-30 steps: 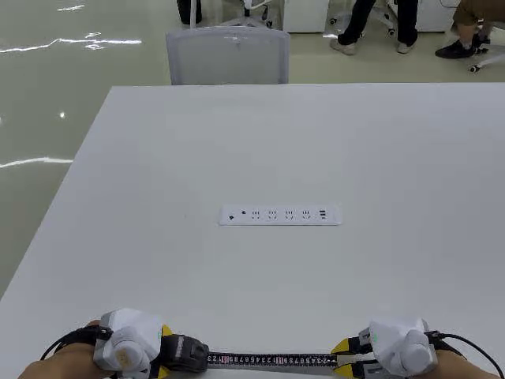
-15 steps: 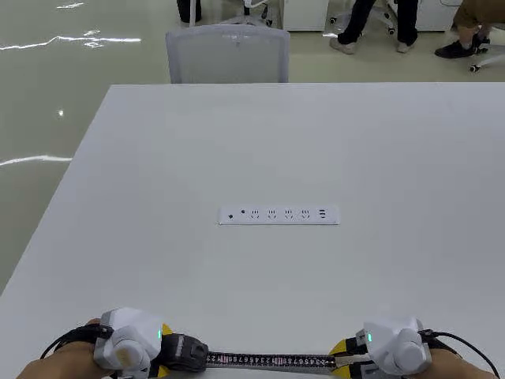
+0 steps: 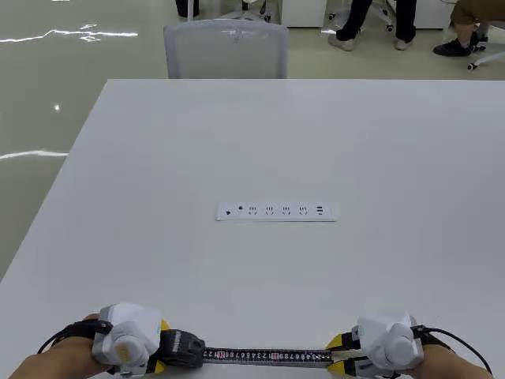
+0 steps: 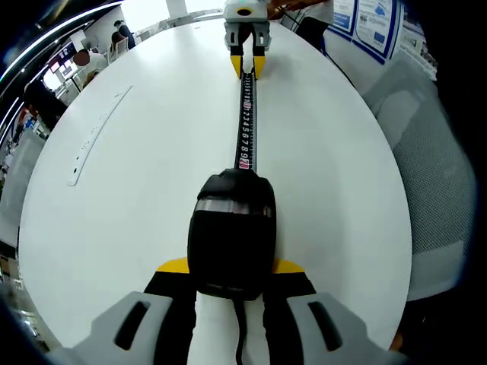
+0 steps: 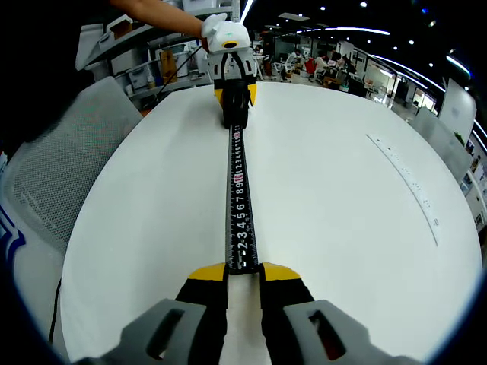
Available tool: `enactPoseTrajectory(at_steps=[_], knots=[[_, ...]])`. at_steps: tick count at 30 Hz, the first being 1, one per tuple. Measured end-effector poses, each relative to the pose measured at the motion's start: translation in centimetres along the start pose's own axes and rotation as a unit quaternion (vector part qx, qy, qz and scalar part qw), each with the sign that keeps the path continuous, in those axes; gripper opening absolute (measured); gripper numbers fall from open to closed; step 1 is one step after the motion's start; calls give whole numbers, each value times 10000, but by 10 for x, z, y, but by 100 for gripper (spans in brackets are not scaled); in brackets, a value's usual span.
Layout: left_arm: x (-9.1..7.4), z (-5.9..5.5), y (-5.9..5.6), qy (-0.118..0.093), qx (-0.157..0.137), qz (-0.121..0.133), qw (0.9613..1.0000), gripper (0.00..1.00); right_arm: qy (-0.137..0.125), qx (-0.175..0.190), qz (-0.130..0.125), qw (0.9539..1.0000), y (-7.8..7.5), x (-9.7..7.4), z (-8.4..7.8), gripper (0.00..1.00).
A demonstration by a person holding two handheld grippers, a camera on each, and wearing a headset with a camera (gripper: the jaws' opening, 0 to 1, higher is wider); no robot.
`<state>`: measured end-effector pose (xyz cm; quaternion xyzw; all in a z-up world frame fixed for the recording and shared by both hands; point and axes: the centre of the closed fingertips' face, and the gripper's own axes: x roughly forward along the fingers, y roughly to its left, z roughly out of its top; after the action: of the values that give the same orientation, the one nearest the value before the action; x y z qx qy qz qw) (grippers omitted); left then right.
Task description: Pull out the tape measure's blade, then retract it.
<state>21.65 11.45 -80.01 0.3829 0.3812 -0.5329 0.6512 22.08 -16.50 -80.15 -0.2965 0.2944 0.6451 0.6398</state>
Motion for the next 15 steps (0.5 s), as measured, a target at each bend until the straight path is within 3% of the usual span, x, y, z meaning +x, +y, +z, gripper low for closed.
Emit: enactPoseTrajectory(at_steps=[12, 15], knots=[[0, 0, 0, 72, 38, 22, 10000, 31, 1, 210, -244, 9995, -1, -2, 5, 24], [-2, 3, -1, 0, -25, 24, 10000, 32, 5, 274, -307, 9992, -1, -4, 6, 25]])
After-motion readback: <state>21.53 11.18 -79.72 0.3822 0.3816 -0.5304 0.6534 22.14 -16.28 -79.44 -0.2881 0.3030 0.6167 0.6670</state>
